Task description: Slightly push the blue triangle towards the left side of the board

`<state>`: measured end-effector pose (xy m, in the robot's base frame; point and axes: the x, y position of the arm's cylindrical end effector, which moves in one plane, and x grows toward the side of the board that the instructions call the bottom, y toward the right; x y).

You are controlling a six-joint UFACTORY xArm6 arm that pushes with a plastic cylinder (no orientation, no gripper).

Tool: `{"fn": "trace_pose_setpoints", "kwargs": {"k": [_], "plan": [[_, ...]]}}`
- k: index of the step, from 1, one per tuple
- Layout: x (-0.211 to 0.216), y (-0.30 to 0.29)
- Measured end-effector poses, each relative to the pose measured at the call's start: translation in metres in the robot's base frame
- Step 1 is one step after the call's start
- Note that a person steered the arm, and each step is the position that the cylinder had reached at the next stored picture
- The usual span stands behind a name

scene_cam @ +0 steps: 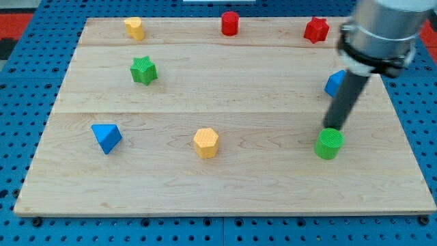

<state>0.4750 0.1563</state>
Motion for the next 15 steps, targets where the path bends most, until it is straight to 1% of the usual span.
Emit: {"fn": "trace_pose_setpoints", "kwargs": {"k": [1,2,3,4,5,6,7,8,9,10,11,12,13,14,15], "plan": [[0.004,-0.051],[-0.007,-0.096],[-0.071,-0.157],[-0.106,-0.206],[-0.118,-0.262],[-0.141,-0.273],[-0.153,-0.316],[-0.125,-0.347],[-0.07,-0.316],[-0.029,-0.316],[-0.001,-0.332],[0.021,-0.378],[0.004,-0.345],[0.007,-0.298],[0.042,-0.306]]}}
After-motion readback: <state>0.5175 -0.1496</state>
